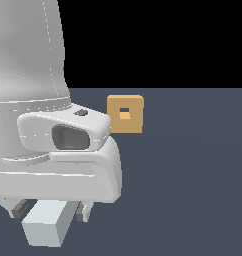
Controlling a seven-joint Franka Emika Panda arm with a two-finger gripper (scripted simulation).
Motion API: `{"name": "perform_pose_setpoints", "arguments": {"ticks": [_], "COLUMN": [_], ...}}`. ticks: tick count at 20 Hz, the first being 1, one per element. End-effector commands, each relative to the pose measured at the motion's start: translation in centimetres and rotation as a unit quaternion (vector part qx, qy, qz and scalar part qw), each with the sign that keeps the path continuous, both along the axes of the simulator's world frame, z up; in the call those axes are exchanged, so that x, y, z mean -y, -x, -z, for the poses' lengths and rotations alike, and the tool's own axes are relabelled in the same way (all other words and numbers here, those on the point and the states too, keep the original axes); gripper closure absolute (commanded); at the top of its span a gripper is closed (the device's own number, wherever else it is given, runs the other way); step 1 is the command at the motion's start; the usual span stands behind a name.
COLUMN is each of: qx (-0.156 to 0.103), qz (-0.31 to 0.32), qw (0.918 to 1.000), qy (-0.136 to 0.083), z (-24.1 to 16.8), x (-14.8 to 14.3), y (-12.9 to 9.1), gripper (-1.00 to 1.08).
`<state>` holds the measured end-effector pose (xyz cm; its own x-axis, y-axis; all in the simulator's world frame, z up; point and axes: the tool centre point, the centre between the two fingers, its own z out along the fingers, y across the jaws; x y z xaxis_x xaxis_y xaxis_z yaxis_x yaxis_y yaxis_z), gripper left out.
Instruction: Insert the peg into the horizontal hole in a box.
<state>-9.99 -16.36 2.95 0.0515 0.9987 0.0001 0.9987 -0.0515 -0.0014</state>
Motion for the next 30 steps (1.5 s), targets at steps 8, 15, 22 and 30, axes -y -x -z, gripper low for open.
{"name": "perform_pose_setpoints", "arguments": {"ticks": [8, 15, 22, 30], "qx": [0.001, 0.001, 0.001, 0.001], "qz": [0.0, 0.0, -0.002, -0.007], "qw": [1.0, 1.0, 1.0, 1.0], "qy": [0.0, 0.0, 0.0, 0.0], "z": [0.9, 0.8, 0.4, -1.1], "x": [0.0, 0.0, -1.6, -7.6], "y": [-0.1, -0.1, -0.8, -3.4], "gripper": [1.08, 1.08, 1.08, 1.08]}}
